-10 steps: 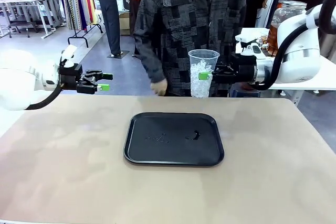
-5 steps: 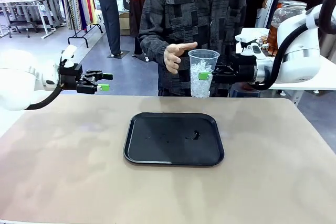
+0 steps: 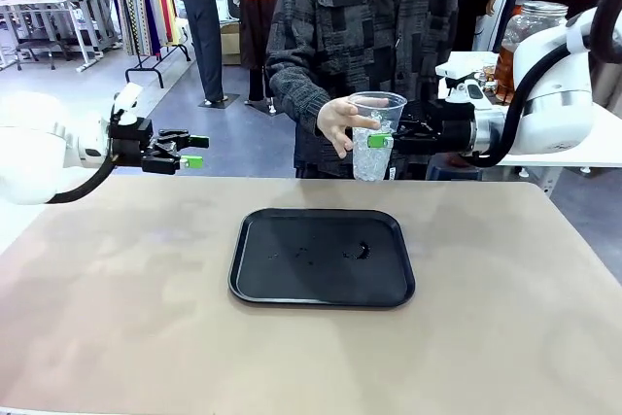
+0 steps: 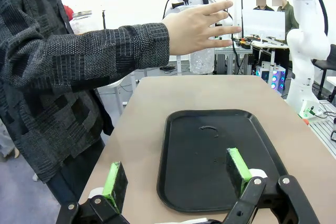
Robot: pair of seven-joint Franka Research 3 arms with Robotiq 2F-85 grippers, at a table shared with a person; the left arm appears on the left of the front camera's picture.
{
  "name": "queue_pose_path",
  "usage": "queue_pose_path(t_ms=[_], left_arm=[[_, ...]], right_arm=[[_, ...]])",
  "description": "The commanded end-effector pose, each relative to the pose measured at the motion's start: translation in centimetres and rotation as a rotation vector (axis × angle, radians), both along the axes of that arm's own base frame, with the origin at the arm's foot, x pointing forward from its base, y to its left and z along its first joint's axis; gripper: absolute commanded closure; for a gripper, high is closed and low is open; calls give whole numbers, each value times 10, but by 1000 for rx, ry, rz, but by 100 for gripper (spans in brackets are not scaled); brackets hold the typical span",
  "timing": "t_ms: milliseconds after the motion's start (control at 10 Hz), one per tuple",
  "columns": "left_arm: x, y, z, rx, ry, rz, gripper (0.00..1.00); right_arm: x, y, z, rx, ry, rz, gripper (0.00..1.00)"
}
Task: Pour the drink into the iced cup.
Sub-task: Open the gripper to release the iced cup you were holding.
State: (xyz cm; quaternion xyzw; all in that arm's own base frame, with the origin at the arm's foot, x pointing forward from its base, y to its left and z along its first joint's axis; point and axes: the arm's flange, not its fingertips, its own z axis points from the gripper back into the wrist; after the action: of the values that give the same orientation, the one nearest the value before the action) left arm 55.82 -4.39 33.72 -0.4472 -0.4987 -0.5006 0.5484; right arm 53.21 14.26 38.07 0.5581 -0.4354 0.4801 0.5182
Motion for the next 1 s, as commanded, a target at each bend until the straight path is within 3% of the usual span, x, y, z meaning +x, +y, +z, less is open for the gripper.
queue_pose_path(t_ms=[0, 900], left_arm=[[0, 0, 1, 0, -2, 1, 0], [0, 0, 1, 0, -2, 1, 0]], right_arm=[[-1, 3, 5, -3, -25, -3, 36], [-1, 3, 5, -3, -25, -3, 36]])
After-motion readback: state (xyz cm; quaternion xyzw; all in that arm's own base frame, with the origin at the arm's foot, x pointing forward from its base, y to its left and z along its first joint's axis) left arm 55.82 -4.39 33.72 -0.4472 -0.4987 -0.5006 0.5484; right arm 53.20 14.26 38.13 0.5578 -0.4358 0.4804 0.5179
